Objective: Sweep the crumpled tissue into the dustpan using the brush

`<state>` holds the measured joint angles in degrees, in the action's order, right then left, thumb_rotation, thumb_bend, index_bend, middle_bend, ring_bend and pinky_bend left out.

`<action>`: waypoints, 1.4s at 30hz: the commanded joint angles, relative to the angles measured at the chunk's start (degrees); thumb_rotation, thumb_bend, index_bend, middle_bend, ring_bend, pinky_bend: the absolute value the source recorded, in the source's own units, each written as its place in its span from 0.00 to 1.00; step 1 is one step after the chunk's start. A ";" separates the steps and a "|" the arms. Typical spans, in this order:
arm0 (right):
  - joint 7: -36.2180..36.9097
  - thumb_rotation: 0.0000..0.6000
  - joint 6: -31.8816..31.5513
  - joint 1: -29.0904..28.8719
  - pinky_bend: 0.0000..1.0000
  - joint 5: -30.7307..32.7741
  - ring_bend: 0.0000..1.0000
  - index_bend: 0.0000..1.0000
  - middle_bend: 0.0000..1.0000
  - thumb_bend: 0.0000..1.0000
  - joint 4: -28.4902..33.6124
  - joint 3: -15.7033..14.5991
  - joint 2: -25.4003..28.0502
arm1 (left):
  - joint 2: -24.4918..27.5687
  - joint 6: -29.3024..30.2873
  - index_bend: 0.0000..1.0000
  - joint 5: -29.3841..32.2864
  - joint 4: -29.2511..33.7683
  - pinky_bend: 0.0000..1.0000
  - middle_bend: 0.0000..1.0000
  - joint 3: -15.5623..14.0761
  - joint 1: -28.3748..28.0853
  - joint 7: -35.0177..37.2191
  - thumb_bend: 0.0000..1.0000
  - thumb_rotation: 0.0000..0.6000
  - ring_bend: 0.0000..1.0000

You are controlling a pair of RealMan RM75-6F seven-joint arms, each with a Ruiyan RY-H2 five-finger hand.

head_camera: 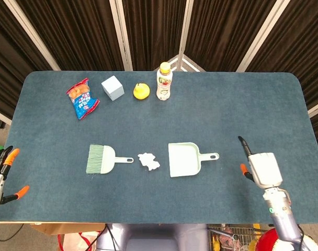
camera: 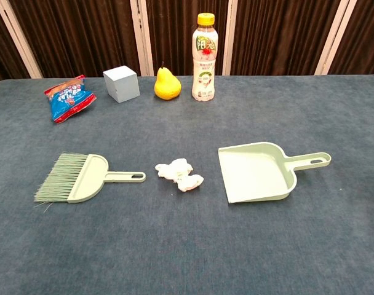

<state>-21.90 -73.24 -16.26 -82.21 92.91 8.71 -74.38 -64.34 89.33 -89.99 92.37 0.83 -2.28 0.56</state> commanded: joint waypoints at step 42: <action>-14.30 1.00 7.43 -10.07 0.93 14.73 0.90 0.40 0.86 0.37 -12.97 0.38 -19.97 | 0.56 -2.03 0.00 1.28 0.79 0.07 0.00 -0.05 -0.70 0.45 0.00 1.00 0.00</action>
<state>-36.09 -65.84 -26.26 -67.59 79.97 9.12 -94.25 -63.78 87.30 -88.71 93.16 0.78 -2.98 1.00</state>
